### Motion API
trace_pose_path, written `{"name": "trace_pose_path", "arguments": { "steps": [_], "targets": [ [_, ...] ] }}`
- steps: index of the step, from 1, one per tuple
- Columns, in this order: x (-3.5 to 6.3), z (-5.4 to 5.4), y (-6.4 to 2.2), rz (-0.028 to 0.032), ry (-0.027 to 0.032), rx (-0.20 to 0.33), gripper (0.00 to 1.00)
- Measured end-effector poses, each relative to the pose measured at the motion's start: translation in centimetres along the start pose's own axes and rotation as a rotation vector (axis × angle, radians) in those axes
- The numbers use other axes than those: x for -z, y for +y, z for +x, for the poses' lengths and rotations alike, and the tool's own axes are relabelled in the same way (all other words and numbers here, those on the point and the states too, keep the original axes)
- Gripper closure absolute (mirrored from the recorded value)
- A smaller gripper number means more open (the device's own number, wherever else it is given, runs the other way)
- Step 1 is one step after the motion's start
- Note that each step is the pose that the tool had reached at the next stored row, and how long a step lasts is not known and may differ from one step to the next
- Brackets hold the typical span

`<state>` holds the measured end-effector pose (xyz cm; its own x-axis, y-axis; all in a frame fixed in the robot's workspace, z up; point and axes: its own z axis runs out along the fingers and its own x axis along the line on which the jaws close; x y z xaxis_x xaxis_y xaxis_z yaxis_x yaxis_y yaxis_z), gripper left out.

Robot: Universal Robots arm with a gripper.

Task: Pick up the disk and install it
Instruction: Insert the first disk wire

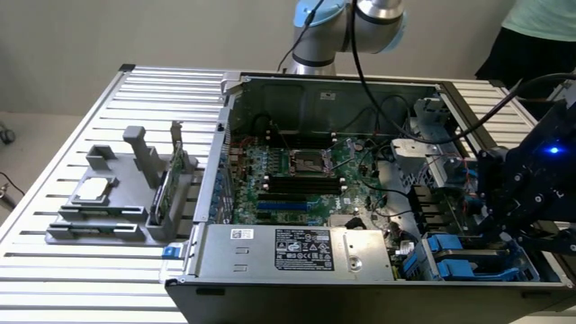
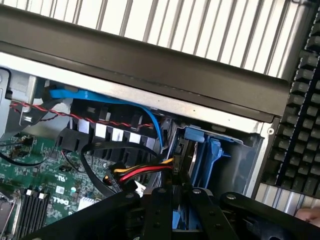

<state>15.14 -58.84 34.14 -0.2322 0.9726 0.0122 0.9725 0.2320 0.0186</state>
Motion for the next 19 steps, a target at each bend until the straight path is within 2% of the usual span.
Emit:
{"name": "trace_pose_path", "arguments": {
  "steps": [10, 14, 19],
  "targets": [
    [-0.05, 0.0, 0.03, -0.0016, -0.0039, -0.151, 0.82],
    [-0.07, 0.12, 0.17, -0.0013, -0.0081, -0.176, 0.82],
    [-0.19, 0.55, 0.34, -0.0001, -0.0171, -0.187, 0.82]
  ]
}}
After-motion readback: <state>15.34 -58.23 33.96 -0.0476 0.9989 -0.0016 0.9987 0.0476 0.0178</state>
